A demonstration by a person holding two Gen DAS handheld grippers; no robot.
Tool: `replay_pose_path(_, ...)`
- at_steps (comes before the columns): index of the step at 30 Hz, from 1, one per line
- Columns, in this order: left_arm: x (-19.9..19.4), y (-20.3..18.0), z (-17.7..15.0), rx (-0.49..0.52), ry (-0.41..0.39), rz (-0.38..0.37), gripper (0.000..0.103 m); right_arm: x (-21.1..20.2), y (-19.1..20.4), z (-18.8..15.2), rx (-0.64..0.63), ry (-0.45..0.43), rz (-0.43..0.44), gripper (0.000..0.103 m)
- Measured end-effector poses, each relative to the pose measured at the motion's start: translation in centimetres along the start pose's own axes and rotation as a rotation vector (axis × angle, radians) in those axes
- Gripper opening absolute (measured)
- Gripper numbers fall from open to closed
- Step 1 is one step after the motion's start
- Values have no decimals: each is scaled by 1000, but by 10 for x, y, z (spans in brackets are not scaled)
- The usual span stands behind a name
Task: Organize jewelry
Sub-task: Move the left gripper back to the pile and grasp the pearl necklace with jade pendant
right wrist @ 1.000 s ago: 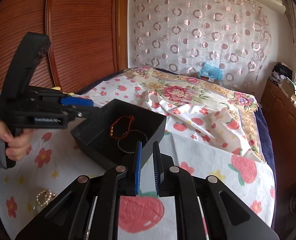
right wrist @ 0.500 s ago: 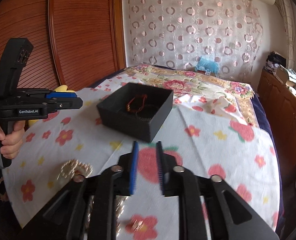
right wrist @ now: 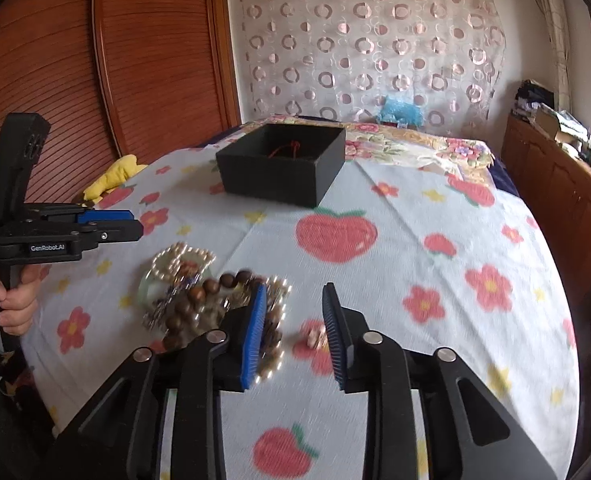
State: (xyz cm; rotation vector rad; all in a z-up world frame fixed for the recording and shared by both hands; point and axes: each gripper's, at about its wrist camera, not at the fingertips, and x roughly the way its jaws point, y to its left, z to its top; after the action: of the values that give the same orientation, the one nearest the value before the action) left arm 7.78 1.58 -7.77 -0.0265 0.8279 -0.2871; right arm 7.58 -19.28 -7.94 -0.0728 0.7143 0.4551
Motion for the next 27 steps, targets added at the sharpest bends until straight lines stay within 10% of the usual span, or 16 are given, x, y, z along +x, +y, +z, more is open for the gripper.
replay_pose_path(17,26,-13,2,-41,76,-55,33,0,4,-23,16,13,-12,51)
replay_pose_path(27,25,-14,4,-59,54,-53,5,3,0,-24,42,20,8,51)
